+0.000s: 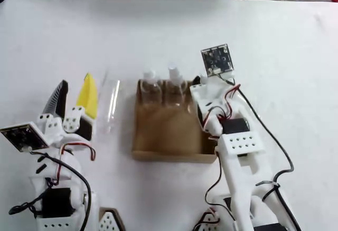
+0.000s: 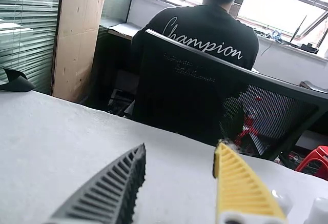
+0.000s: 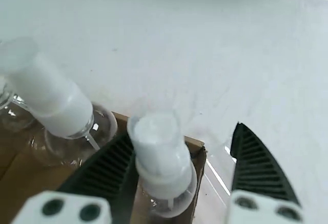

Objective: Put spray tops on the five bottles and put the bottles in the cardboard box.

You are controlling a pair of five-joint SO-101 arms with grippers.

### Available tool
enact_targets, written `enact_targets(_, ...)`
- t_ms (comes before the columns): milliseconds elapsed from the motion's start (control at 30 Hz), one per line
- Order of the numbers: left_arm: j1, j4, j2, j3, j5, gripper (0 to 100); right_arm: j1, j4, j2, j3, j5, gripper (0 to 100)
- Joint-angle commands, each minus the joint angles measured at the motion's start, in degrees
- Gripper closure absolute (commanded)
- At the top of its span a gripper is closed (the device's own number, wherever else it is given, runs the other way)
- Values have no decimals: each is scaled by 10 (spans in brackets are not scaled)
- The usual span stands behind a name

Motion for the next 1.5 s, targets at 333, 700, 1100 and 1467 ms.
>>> enact_targets(333,-2,-18,-5,-5,-4,789,-30,-13,-21,-8,0,657)
enact_targets(700,-2,-19,-5,-5,-4,789,-36,53,-167,-6,2,656)
enact_targets(1100,-2,-17,-5,-4,-4,790,42,163,-411,-10,-4,658)
enact_targets(1467,-5,17,-5,-22,-4,793,345,265,-505,30,-78,658)
